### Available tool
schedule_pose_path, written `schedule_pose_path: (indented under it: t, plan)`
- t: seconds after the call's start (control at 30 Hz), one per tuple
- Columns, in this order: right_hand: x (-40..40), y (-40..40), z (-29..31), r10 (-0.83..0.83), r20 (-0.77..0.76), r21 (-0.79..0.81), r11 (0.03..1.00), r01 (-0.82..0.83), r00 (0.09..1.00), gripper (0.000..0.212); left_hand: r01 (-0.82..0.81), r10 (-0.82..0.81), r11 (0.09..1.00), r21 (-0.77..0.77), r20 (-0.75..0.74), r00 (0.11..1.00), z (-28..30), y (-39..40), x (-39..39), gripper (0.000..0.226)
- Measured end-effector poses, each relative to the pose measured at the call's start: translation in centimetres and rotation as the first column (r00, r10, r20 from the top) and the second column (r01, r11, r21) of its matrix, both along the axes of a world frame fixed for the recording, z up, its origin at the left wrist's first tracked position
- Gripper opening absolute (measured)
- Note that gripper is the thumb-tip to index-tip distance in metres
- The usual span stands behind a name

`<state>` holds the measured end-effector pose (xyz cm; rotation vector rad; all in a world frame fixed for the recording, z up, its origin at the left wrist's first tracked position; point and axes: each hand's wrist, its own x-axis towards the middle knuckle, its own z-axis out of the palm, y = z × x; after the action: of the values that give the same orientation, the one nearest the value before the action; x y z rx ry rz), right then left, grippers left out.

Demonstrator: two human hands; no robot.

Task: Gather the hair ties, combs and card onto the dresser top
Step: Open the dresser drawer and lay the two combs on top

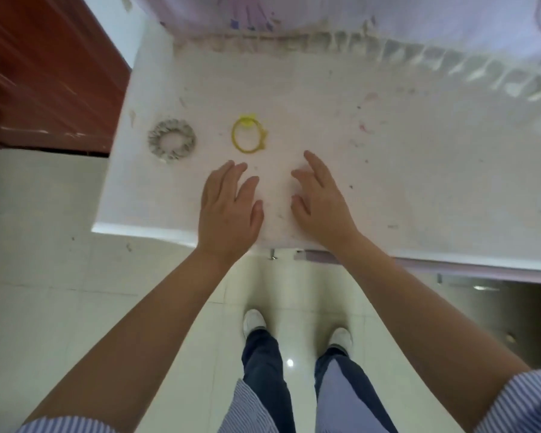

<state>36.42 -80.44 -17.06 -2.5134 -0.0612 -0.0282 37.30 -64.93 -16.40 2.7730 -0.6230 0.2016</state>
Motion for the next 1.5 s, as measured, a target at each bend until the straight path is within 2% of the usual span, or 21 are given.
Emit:
schedule_pose_path:
  t: [0.1,0.17,0.27,0.33,0.4,0.43,0.5,0.6,0.73,0.83,0.9,1.03,1.2,1.27,1.37,1.47,1.5]
  plan:
    - [-8.8,-6.3,-0.8,0.009,0.072,-0.101,0.995,-0.001,0.997,0.025,0.108,-0.108,0.994,-0.015,-0.026,0.994,-0.6,-5.2,-4.8,0.040]
    - [-14.8,-11.0,-1.7,-0.057,0.099,-0.165,0.984,0.073,0.993,0.026,0.161,-0.162,0.987,-0.017,-0.051,0.985,-1.4,-9.0,-7.9,0.041]
    - [-20.6,-17.3,-2.9,-0.190,0.045,-0.198,0.960,0.195,0.981,0.032,0.182,-0.178,0.983,0.034,-0.091,0.980,-3.1,-14.8,-11.8,0.040]
    - [-21.8,-20.1,-4.2,-0.228,-0.030,-0.273,0.938,0.211,0.973,0.030,0.117,-0.095,0.988,0.106,-0.190,0.977,-3.8,-18.0,-14.1,0.060]
    - [-20.8,-22.0,-5.8,-0.202,-0.093,-0.388,0.909,0.152,0.975,0.044,-0.002,0.032,0.991,0.132,-0.220,0.975,-4.1,-20.1,-15.2,0.072]
    - [-20.1,-22.4,-6.4,-0.198,-0.125,-0.439,0.890,0.124,0.972,0.049,-0.052,0.081,0.989,0.136,-0.215,0.973,-4.2,-20.7,-15.4,0.072]
    - [-19.1,-22.6,-7.6,-0.231,-0.233,-0.476,0.874,0.096,0.945,0.045,-0.116,0.138,0.984,0.135,-0.169,0.976,-4.5,-21.0,-15.6,0.068]
    - [-18.1,-22.9,-8.6,-0.301,-0.185,-0.482,0.857,0.180,0.936,0.031,-0.127,0.150,0.979,0.161,-0.142,0.978,-4.9,-20.6,-15.4,0.063]
    - [-19.4,-23.4,-8.2,-0.270,-0.218,-0.463,0.875,0.144,0.938,0.034,-0.150,0.182,0.964,0.218,-0.138,0.974,-3.7,-20.4,-16.1,0.043]
    - [-22.4,-23.0,-7.3,-0.245,-0.226,-0.448,0.885,0.123,0.943,0.031,-0.098,0.115,0.962,0.254,-0.054,0.992,-2.5,-20.1,-18.2,0.020]
    - [-25.3,-22.2,-6.4,-0.221,-0.194,-0.457,0.882,0.111,0.956,0.023,-0.054,0.077,0.961,0.273,-0.077,0.994,-2.3,-19.1,-20.5,0.022]
    - [-28.4,-21.5,-6.2,-0.211,-0.213,-0.463,0.881,0.092,0.954,0.025,0.021,0.046,0.949,0.314,-0.206,0.977,-2.8,-17.8,-23.5,0.026]
    - [-28.2,-21.7,-7.1,-0.171,-0.277,-0.462,0.886,0.025,0.945,0.023,0.110,-0.050,0.941,0.320,-0.190,0.980,-3.8,-17.7,-23.2,0.032]
    - [-27.7,-22.0,-7.0,-0.144,-0.435,-0.415,0.908,-0.056,0.889,0.031,0.124,-0.062,0.941,0.314,-0.202,0.978,-4.3,-17.5,-23.3,0.035]
    - [-27.4,-23.1,-5.5,0.002,-0.691,-0.268,0.928,-0.259,0.723,0.042,0.136,-0.051,0.938,0.319,-0.261,0.964,-4.7,-17.7,-23.7,0.037]
    - [-27.4,-24.1,-2.7,0.157,-0.729,-0.103,0.937,-0.333,0.666,0.034,0.194,-0.085,0.951,0.240,-0.401,0.912,-4.6,-17.1,-22.6,0.029]
    - [-27.1,-24.5,-1.9,0.198,-0.707,-0.064,0.938,-0.341,0.679,0.029,0.171,-0.073,0.970,0.174,-0.460,0.885,-4.7,-17.1,-21.8,0.024]
